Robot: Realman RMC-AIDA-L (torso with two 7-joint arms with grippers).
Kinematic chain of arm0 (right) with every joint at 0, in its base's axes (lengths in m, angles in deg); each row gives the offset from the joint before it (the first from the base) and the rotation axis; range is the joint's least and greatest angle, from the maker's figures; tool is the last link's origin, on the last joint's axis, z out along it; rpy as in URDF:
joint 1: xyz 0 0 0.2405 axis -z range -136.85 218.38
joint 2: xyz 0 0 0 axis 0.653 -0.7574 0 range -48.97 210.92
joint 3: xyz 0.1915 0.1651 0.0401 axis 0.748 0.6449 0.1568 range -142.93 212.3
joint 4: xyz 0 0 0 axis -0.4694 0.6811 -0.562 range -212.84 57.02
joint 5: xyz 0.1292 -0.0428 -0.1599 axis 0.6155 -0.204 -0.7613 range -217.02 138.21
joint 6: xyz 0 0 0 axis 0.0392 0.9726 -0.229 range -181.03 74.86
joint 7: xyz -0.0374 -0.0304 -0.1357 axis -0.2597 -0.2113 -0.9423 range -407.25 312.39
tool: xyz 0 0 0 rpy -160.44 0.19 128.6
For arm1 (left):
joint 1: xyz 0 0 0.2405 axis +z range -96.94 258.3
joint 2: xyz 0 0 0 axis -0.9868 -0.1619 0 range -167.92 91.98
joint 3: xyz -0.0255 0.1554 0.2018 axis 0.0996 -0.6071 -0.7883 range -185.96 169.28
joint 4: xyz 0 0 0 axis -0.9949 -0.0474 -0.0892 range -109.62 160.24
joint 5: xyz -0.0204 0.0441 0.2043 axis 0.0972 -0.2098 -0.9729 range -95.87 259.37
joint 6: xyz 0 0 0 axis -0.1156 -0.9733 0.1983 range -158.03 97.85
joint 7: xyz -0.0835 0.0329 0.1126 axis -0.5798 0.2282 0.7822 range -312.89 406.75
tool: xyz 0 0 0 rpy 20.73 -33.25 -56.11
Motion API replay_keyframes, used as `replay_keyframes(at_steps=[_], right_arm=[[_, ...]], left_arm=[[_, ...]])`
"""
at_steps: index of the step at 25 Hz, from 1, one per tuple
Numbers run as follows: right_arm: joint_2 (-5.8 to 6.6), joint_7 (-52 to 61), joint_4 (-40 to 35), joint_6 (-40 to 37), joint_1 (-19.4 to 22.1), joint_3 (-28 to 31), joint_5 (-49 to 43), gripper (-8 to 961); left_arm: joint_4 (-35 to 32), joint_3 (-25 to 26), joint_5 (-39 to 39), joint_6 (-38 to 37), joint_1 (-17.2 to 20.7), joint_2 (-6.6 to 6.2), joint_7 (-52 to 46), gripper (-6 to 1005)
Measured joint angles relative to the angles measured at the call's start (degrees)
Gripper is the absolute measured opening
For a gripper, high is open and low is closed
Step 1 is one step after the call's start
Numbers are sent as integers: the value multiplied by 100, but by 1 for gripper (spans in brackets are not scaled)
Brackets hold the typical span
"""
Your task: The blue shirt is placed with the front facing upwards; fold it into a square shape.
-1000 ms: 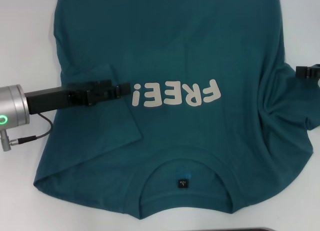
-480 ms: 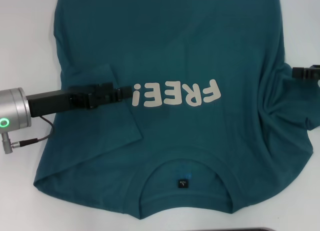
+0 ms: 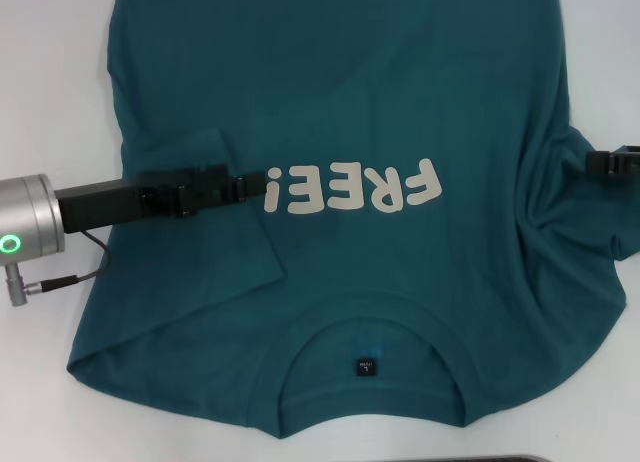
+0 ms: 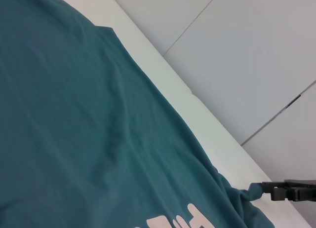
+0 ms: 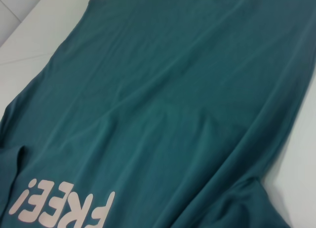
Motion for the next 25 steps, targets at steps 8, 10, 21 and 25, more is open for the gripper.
replay_keyframes(at_steps=[8,10,21,25], right_arm=[[41,-9,-18,4,50,46,25,915],[44,-9,-19,5,40,47,26,915],[51,-25,-310,7,-2,43,37,912],[50,-25,-303,0,-1,13,25,911]], left_arm=[[-15,0,0,0,-5,4,0,888],[-15,0,0,1,-5,9,0,888],[-12,0,0,0,-15,10,0,888],[-12,0,11,0,-15,16,0,888]])
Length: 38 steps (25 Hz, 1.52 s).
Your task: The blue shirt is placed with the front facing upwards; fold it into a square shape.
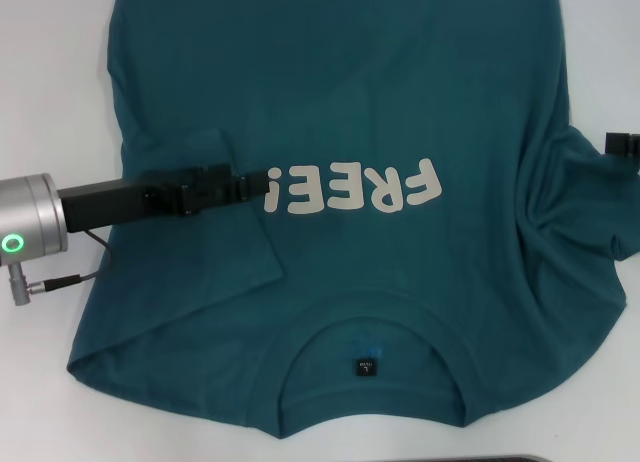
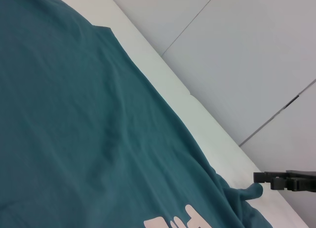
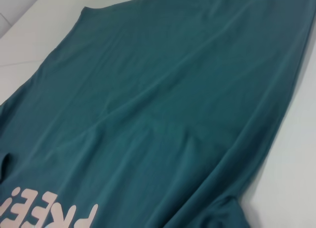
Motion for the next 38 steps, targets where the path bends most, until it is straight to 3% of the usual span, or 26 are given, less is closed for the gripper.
replay_keyframes(at_steps=[14,38], right_arm=[[26,16,37,-43,61,-9,-39,905],[-63,-61,215,-164,-23,5,-5,893]], left_arm=[[0,0,16,0,-49,2,0,887],[-63,0,3,45,-63,-7,53,888]])
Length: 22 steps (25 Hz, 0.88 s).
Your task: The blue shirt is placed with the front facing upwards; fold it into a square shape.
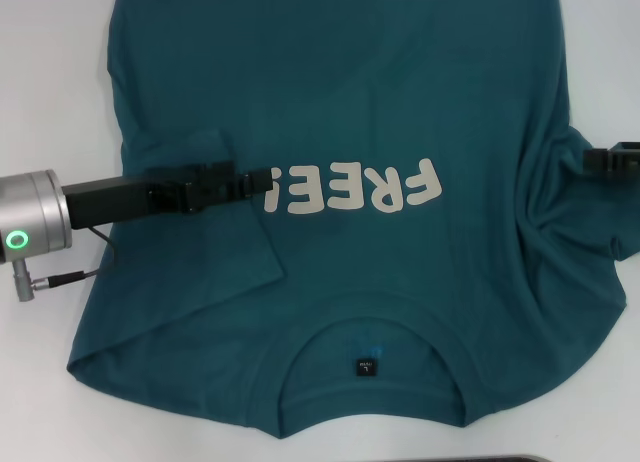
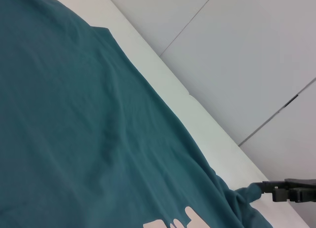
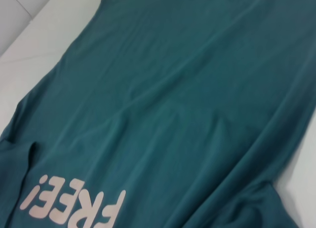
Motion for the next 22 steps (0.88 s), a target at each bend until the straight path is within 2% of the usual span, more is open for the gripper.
replay_keyframes(at_steps=[5,11,17,22], right_arm=[[-34,-2,10,111,-32,16,21,890],[-133,-82,39,291,-96,30,44,852],[-216,-191,47,460,-123,8,316,852],[-233,-223,51,457,-121,-20,328,853]], left_arm=[[-7,0,3,9,-2,6,5,887],[-8,0,11,25,-6,8,8,887],[-8,0,8,51,-6,8,9,887],[-15,0,-4,70,-6,8,9,887]])
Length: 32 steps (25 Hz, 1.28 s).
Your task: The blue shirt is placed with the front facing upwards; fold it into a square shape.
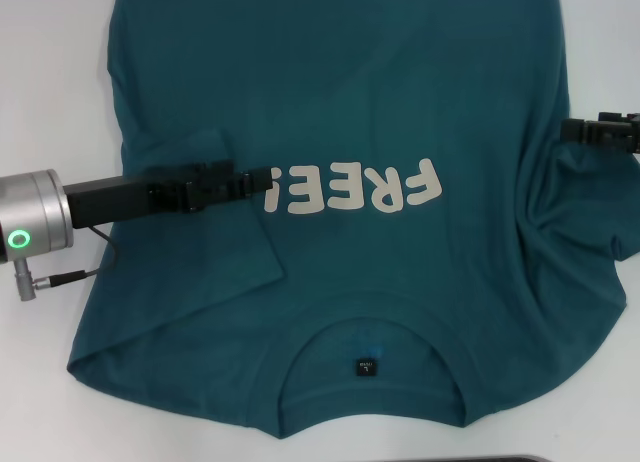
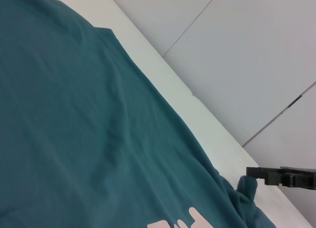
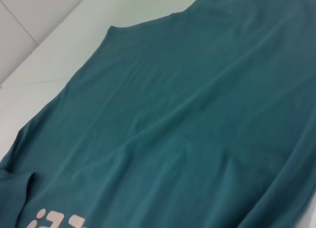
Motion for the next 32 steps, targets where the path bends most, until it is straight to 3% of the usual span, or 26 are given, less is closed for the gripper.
replay_keyframes(at_steps=[19,32], right_arm=[[82,-61,-8,-25,203,30,-183,853],[298,-708,-49,-490,140,-43,-426,854]], left_arm=[[-2,-1,-1,5,-6,0,9,887],[-2,0,45,8,-27,0,36,888]])
